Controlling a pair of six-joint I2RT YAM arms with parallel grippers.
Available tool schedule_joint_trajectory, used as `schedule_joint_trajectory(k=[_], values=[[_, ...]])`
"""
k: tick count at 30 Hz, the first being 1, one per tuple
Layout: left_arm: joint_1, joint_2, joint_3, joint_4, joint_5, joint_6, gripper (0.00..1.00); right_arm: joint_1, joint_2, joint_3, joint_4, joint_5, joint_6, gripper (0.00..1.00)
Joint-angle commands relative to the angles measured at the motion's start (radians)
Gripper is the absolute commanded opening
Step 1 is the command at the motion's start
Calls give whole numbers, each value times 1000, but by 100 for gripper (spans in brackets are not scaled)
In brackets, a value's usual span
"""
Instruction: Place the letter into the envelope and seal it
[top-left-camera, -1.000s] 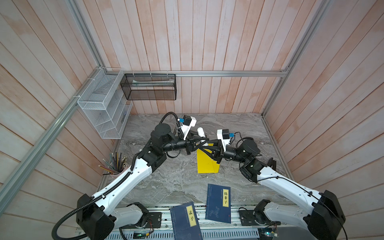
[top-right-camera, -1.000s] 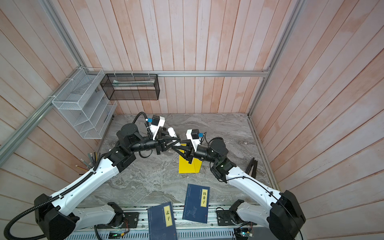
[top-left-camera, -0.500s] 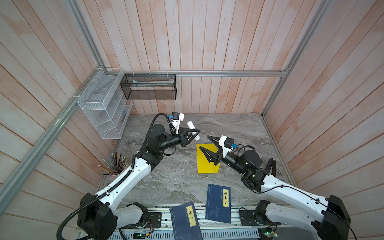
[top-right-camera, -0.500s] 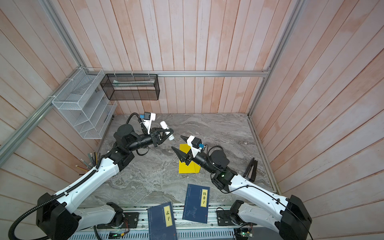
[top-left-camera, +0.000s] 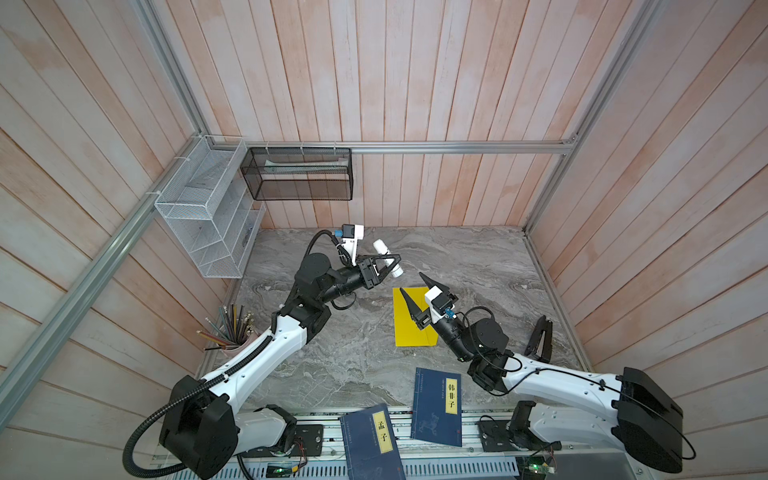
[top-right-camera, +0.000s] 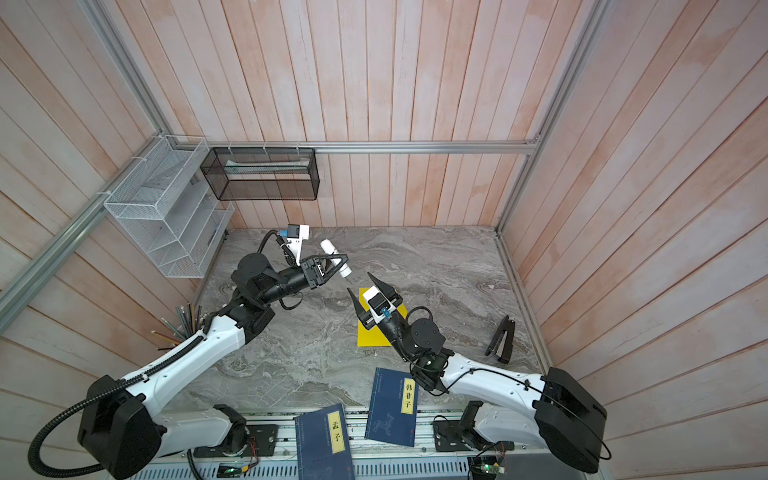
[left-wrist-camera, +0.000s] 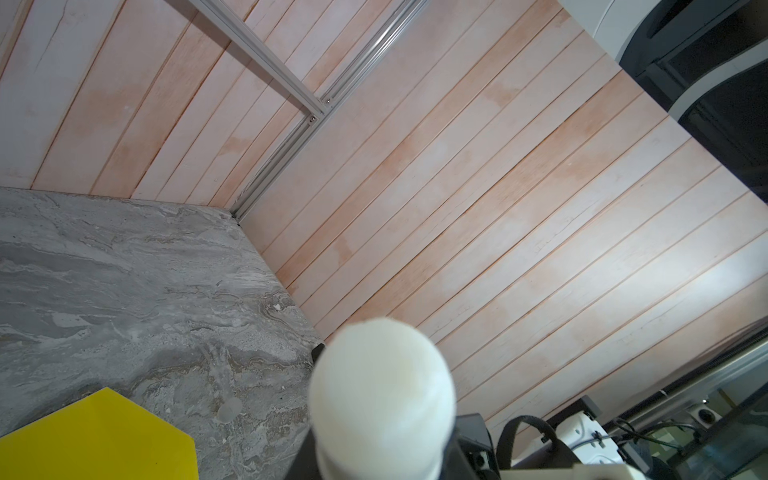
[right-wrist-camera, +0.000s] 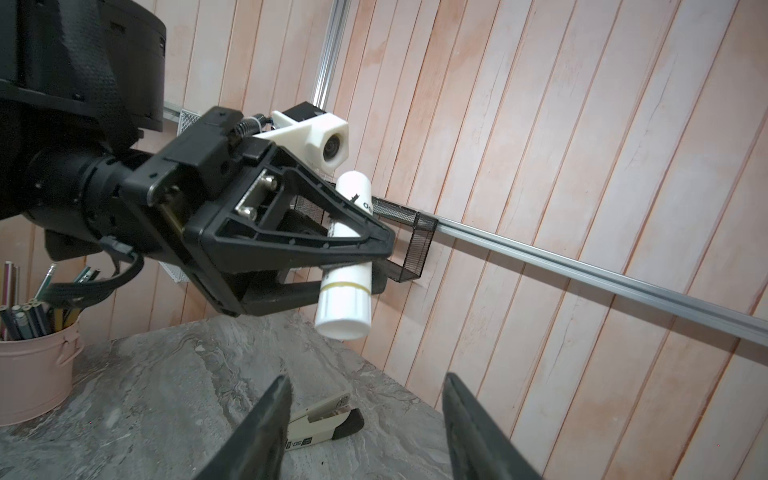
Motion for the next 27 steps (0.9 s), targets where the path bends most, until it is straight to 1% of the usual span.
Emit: schedule_joint_trajectory(k=[1, 9, 13, 17, 27], values=[[-7, 9, -12, 80, 0, -49, 0, 9, 30, 29, 70, 13, -40, 58], [-18, 25, -16, 121, 10, -94, 0, 9, 81, 48, 139, 7, -60, 60], [-30, 36, -17, 136, 11, -110, 0, 10, 110, 67, 173, 10, -81, 60], [-42, 49, -14, 148, 13, -118, 0, 9, 139, 93, 181, 5, -98, 55], [-60, 60, -11, 161, 21, -126, 0, 6, 193, 133, 199, 39, -148, 44]])
